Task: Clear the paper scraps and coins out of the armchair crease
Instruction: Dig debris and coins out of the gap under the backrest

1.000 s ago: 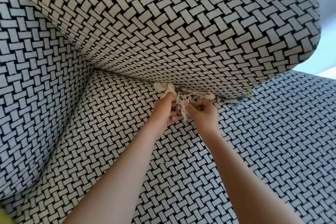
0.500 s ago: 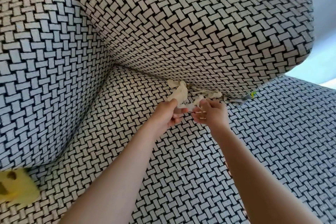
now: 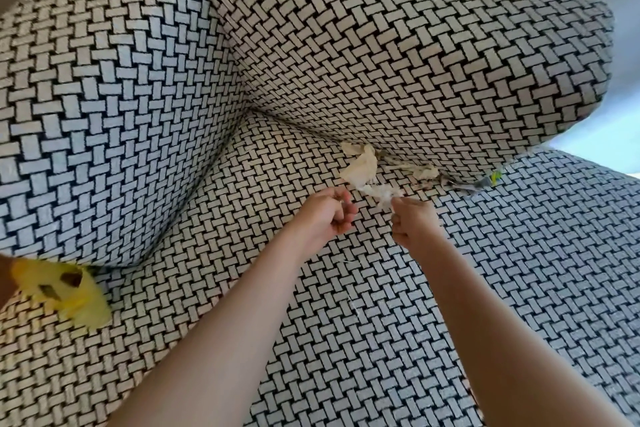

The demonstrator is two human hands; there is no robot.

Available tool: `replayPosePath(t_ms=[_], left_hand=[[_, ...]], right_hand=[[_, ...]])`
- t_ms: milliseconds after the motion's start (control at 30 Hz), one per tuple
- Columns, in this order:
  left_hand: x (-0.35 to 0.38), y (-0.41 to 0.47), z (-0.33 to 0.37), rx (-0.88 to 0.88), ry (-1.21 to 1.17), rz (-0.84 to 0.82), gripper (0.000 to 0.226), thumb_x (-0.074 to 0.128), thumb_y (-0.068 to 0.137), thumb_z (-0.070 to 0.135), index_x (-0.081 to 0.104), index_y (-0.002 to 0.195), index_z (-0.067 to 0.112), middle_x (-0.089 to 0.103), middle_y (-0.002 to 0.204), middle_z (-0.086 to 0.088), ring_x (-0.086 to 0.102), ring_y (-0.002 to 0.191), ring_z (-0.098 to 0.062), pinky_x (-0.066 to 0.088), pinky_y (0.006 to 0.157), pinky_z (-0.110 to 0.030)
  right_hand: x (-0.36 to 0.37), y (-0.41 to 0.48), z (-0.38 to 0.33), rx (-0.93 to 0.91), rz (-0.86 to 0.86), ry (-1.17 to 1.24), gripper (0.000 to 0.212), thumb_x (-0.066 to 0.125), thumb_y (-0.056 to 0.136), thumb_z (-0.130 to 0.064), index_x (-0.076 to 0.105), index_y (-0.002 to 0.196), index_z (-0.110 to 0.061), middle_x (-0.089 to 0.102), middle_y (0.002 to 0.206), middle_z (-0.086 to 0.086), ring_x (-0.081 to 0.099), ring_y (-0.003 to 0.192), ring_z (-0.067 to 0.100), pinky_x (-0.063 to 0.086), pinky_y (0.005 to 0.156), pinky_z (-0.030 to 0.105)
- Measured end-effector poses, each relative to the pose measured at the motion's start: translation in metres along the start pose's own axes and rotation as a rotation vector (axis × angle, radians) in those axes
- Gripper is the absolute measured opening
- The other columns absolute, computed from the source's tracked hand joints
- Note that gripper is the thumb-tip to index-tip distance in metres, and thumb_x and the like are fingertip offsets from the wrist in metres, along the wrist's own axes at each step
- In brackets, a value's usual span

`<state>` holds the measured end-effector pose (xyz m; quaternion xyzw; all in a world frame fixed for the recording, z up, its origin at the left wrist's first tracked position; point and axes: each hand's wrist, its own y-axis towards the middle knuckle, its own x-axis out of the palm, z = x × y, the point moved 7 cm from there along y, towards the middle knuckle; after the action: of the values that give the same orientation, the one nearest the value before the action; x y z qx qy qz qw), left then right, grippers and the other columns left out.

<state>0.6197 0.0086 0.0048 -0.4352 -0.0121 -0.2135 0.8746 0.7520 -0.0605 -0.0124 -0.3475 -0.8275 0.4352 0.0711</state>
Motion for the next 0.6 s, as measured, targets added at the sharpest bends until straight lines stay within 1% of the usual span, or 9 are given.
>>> replayPosePath(t_ms=[133, 233, 300, 367, 433, 500, 533, 567, 600], left_hand=[[-0.006, -0.011, -0.005, -0.045, -0.085, 0.048, 0.034, 0.024, 0.077, -0.017, 0.042, 0.066, 0.008, 0.044, 0.069, -0.006, 0.043, 0.059, -0.013, 0.04, 0.048, -0.018], [-0.013, -0.023, -0.004, -0.032, -0.239, 0.061, 0.031, 0.024, 0.079, -0.014, 0.047, 0.071, 0.005, 0.043, 0.072, -0.007, 0.043, 0.063, -0.015, 0.041, 0.058, -0.023], [-0.016, -0.03, -0.002, -0.007, -0.373, 0.057, 0.031, 0.023, 0.078, -0.012, 0.05, 0.076, 0.003, 0.045, 0.074, -0.008, 0.045, 0.066, -0.016, 0.043, 0.065, -0.027], [-0.02, -0.037, 0.001, 0.034, -0.503, 0.025, 0.032, 0.024, 0.079, -0.009, 0.054, 0.081, 0.0, 0.049, 0.075, -0.009, 0.048, 0.069, -0.017, 0.046, 0.072, -0.029], [-0.024, -0.045, 0.005, 0.096, -0.549, -0.014, 0.031, 0.025, 0.084, -0.003, 0.056, 0.084, 0.0, 0.057, 0.072, -0.01, 0.052, 0.072, -0.018, 0.045, 0.078, -0.031], [-0.028, -0.054, 0.006, 0.181, -0.478, -0.014, 0.033, 0.026, 0.088, 0.003, 0.059, 0.085, 0.003, 0.061, 0.077, -0.009, 0.053, 0.082, -0.019, 0.043, 0.086, -0.032], [-0.031, -0.059, 0.007, 0.227, -0.414, -0.003, 0.034, 0.027, 0.089, 0.005, 0.06, 0.086, 0.005, 0.062, 0.083, -0.008, 0.053, 0.088, -0.018, 0.041, 0.091, -0.033], [-0.035, -0.064, 0.008, 0.274, -0.342, 0.015, 0.034, 0.028, 0.09, 0.007, 0.061, 0.086, 0.008, 0.062, 0.089, -0.007, 0.054, 0.093, -0.017, 0.04, 0.095, -0.033], [-0.039, -0.07, 0.009, 0.311, -0.27, 0.037, 0.033, 0.029, 0.091, 0.009, 0.062, 0.089, 0.01, 0.063, 0.095, -0.006, 0.055, 0.097, -0.015, 0.04, 0.097, -0.031]], right_hand=[[0.0, -0.008, 0.001, -0.073, 0.079, -0.051, 0.022, 0.045, 0.097, -0.025, 0.055, 0.084, -0.01, 0.041, 0.057, -0.003, 0.03, 0.045, 0.007, 0.026, 0.038, 0.018], [-0.001, -0.018, 0.005, -0.096, 0.192, 0.069, 0.029, 0.041, 0.097, -0.029, 0.062, 0.101, -0.009, 0.037, 0.055, -0.002, 0.031, 0.044, 0.008, 0.027, 0.041, 0.021], [0.011, -0.029, 0.013, -0.046, 0.104, 0.267, 0.024, 0.044, 0.097, -0.025, 0.062, 0.101, -0.01, 0.034, 0.052, -0.003, 0.03, 0.037, 0.006, 0.026, 0.035, 0.018], [0.033, -0.044, 0.016, 0.039, -0.047, 0.483, 0.016, 0.044, 0.097, -0.016, 0.057, 0.095, -0.007, 0.043, 0.058, 0.0, 0.04, 0.043, 0.007, 0.035, 0.037, 0.014], [0.058, -0.056, 0.02, 0.086, -0.207, 0.661, 0.026, 0.037, 0.099, -0.014, 0.058, 0.093, 0.0, 0.059, 0.073, 0.008, 0.056, 0.066, 0.014, 0.051, 0.061, 0.021], [0.076, -0.067, 0.026, 0.101, -0.289, 0.749, 0.044, 0.03, 0.102, -0.022, 0.063, 0.086, 0.003, 0.066, 0.072, 0.01, 0.059, 0.075, 0.015, 0.049, 0.079, 0.029], [0.085, -0.072, 0.027, 0.054, -0.358, 0.787, 0.046, 0.031, 0.101, -0.024, 0.065, 0.082, 0.002, 0.065, 0.071, 0.009, 0.057, 0.074, 0.011, 0.047, 0.083, 0.032], [0.095, -0.078, 0.028, 0.091, -0.375, 0.788, 0.038, 0.036, 0.1, -0.021, 0.064, 0.085, 0.0, 0.063, 0.076, 0.008, 0.054, 0.073, 0.009, 0.045, 0.085, 0.036], [0.097, -0.081, 0.027, 0.04, -0.315, 0.713, 0.028, 0.042, 0.097, -0.019, 0.063, 0.091, -0.001, 0.061, 0.082, 0.009, 0.051, 0.073, 0.01, 0.043, 0.083, 0.04]])
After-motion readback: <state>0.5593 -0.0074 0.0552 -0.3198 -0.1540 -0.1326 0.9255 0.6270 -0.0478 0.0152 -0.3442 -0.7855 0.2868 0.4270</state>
